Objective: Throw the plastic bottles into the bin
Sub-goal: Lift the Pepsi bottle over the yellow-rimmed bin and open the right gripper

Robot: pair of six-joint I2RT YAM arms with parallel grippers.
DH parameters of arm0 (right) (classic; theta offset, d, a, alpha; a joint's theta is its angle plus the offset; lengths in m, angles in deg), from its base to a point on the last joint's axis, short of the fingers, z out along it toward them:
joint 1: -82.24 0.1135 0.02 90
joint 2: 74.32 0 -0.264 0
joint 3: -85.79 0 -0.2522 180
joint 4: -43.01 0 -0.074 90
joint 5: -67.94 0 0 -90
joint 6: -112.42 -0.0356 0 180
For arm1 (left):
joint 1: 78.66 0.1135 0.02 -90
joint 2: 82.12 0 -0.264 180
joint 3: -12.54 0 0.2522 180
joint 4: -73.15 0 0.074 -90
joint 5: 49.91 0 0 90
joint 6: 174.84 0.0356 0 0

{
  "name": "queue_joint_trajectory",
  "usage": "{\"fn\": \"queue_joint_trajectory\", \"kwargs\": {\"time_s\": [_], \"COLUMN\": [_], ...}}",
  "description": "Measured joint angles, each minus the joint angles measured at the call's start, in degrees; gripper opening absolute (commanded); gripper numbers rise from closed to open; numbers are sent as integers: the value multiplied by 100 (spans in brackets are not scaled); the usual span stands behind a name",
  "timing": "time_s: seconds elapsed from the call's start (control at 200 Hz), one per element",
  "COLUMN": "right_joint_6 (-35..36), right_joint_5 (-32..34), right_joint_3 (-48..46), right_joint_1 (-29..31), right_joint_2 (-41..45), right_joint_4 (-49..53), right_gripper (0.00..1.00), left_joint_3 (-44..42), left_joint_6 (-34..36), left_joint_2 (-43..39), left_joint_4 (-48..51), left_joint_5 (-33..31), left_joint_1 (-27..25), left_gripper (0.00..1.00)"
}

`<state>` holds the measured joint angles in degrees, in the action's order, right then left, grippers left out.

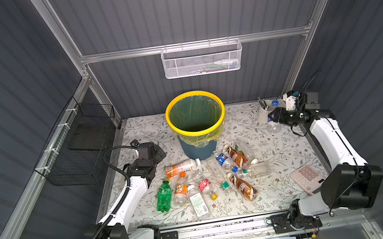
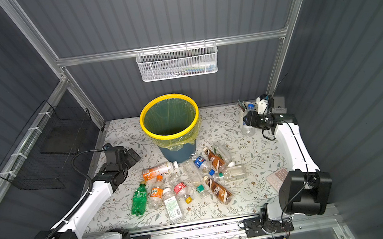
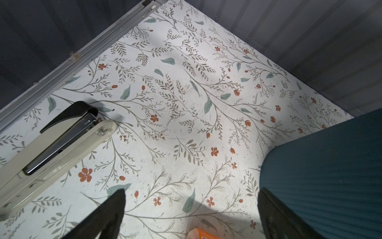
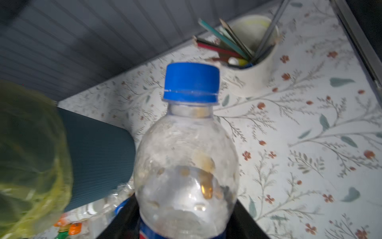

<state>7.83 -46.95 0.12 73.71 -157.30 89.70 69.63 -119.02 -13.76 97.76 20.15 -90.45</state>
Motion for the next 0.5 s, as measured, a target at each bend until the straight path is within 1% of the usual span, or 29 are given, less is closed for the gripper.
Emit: {"fn": "queue_joint_trajectory", "kwargs": {"time_s": [0.09, 0.105, 0.155, 0.185, 0.23, 0.235, 0.305, 0.31, 0.345, 0.365, 0.37, 0.375, 0.385, 0.4, 0.455, 0.5], "right_joint_6": [-267, -334, -448, -535, -608, -632, -691, -693, -713, -708, -723, -723, -721, -702, -680, -612], "right_joint_5": [-109, -151, -208, -245, -295, -332, -420, -435, -483, -505, -525, -525, -533, -557, -568, -538], "right_joint_3": [796, 1045, 1545, 2017, 2562, 2793, 3644, 3834, 4426, 4701, 4889, 4889, 5042, 5289, 6102, 6483], "right_joint_1": [459, 643, 955, 1272, 1576, 1685, 2159, 2223, 2461, 2564, 2627, 2627, 2686, 2758, 2968, 3038], "right_joint_2": [-109, -179, -350, -560, -831, -962, -1493, -1582, -2006, -2181, -2330, -2330, -2433, -2601, -3180, -3475], "right_joint_4": [17, 20, -42, 9, 37, 15, 96, 138, 278, 330, 363, 363, 413, 487, 809, 1038], "right_gripper": [58, 58, 59, 59, 61, 61, 65, 65, 69, 73, 76, 76, 81, 86, 92, 99], "left_joint_3": [0, 0, -2, -2, -2, 0, 0, 0, 0, 0, 0, 0, 0, 0, 11, 37], "left_joint_6": [0, 0, 0, 0, 0, 2, 2, 2, 2, 2, 2, 2, 2, 2, 7, 11], "left_joint_2": [0, 0, 0, 0, 0, 0, 2, 2, 2, 2, 2, 2, 2, 2, 9, 17], "left_joint_4": [7, 11, 22, 31, 50, 52, 74, 76, 101, 116, 122, 122, 140, 155, 245, 330], "left_joint_5": [17, 28, 48, 61, 98, 103, 142, 149, 157, 175, 177, 177, 175, 179, 184, 188], "left_joint_1": [0, 0, 0, 0, 0, 0, 0, 0, 0, 0, 0, 0, 0, 0, 0, 0], "left_gripper": [99, 99, 99, 99, 99, 99, 99, 99, 99, 99, 99, 100, 99, 99, 99, 99]}}
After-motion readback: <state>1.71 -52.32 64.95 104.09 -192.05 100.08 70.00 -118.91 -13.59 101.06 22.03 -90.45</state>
